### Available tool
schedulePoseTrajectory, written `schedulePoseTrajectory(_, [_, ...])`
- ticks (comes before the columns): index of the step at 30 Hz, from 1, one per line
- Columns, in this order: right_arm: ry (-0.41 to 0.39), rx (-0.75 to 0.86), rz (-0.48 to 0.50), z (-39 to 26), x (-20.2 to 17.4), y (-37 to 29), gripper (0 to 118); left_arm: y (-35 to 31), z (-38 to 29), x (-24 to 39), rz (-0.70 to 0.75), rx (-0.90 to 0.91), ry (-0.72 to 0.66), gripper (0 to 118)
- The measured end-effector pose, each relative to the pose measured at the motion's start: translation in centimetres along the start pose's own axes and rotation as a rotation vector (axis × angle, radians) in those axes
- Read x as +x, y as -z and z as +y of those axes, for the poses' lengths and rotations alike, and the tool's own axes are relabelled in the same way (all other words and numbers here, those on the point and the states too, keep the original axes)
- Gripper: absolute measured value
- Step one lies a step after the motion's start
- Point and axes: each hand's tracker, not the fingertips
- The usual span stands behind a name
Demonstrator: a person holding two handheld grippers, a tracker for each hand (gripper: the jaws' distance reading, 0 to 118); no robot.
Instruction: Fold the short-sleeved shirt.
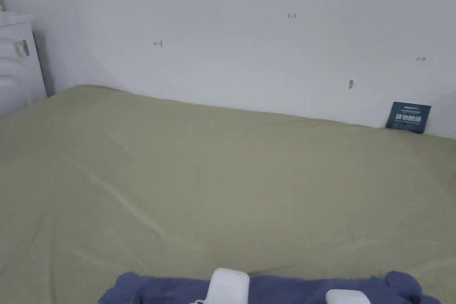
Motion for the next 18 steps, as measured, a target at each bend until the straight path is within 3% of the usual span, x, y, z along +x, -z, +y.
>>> schedulePoseTrajectory(5, [0.04, 0.058, 0.002, 1.2, 1.8, -1.3, 1, 0.0, 3.5, -9.1, -0.046, -0.025, -0.136, 0])
schedulePoseTrajectory(8, [0.083, 0.078, 0.004, 2.6, 3.0, -1.6, 1, 0.6, 5.4, -17.2, -0.222, -0.056, -0.28, 0])
schedulePoseTrajectory(11, [0.092, 0.084, 0.003, 3.4, 3.3, -1.4, 1, 1.2, 5.7, -22.9, -0.243, -0.183, -0.263, 0])
schedulePoseTrajectory(12, [0.094, 0.086, 0.006, 3.6, 3.3, -1.3, 1, 1.4, 5.6, -24.4, -0.209, -0.193, -0.246, 6])
schedulePoseTrajectory(15, [0.106, 0.074, 0.024, 3.9, 3.5, -1.1, 1, 2.7, 2.9, -28.1, -0.309, -0.184, -0.34, 100])
schedulePoseTrajectory(16, [0.107, 0.068, 0.03, 3.9, 3.5, -1.0, 1, 3.0, 2.2, -28.4, -0.35, -0.194, -0.384, 113])
schedulePoseTrajectory(18, [0.094, 0.049, 0.04, 3.8, 3.5, -0.9, 1, 4.0, 0.5, -29.5, -0.394, -0.258, -0.468, 113])
